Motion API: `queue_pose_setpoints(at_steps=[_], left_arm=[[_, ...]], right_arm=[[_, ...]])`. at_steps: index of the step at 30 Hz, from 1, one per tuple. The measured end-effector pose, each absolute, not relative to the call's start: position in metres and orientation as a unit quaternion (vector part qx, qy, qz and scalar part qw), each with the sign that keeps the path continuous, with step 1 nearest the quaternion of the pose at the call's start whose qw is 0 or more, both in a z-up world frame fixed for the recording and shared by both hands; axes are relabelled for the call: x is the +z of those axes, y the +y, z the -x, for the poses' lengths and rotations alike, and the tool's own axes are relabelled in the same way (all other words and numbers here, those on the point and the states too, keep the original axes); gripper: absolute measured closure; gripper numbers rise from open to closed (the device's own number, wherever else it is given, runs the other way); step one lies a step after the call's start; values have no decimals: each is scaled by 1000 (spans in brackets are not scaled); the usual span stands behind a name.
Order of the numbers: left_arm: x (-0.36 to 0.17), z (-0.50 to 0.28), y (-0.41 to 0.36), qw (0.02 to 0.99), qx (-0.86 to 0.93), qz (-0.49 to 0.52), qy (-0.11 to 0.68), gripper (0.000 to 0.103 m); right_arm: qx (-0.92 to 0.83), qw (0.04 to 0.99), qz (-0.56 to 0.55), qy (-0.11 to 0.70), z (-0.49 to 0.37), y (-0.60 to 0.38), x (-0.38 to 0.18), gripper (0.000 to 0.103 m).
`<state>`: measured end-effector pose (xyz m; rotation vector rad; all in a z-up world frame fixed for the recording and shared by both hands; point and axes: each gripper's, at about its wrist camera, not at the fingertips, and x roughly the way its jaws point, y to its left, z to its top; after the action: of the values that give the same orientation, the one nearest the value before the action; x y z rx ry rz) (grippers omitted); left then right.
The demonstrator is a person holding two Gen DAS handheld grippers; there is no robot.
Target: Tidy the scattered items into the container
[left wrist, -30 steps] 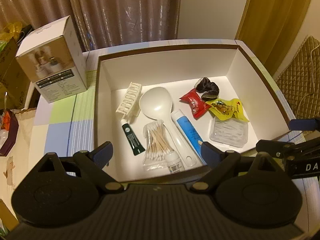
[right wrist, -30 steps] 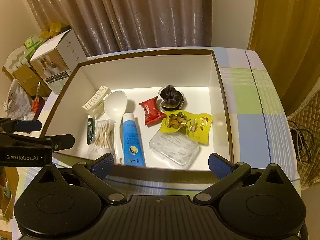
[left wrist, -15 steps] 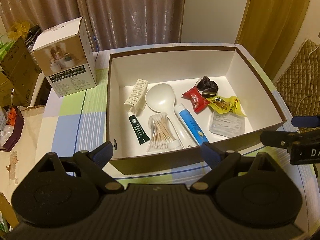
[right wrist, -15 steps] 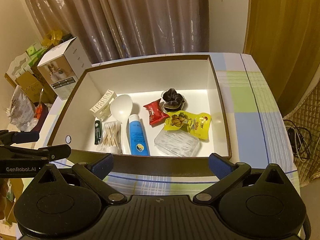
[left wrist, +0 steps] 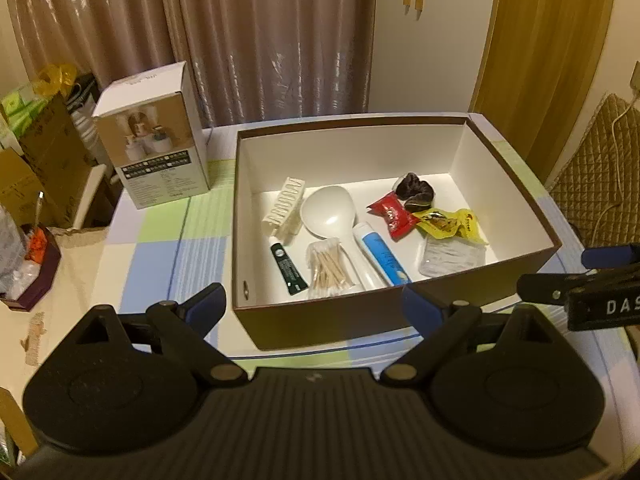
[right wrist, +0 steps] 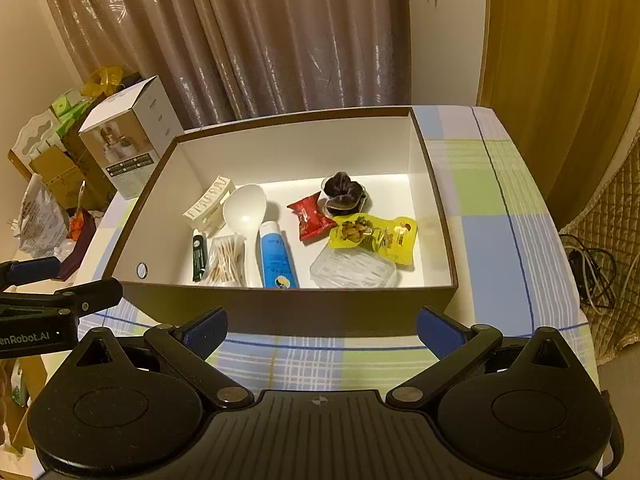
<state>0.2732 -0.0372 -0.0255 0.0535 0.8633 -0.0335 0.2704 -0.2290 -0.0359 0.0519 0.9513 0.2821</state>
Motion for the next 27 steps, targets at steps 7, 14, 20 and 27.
queue_pose_setpoints(at_steps=[7,14,20,27], left_arm=[[-29,-259,-34,903,-22,-16,428,8],[-31,-249,-31,902,-26,-16,432,5],[-31,-240,-28,904,-23,-14,426,5],[-36,-237,-24,906,-26,-16,423,5]], right_arm=[[133,882,-19,452,-257,-226,-33,0],[133,881,-16,454,-251,-221,-33,0],[138,879,-18,455,-245,-218,-34,0],[130,878,-22,460,-242,-216,-36,0]])
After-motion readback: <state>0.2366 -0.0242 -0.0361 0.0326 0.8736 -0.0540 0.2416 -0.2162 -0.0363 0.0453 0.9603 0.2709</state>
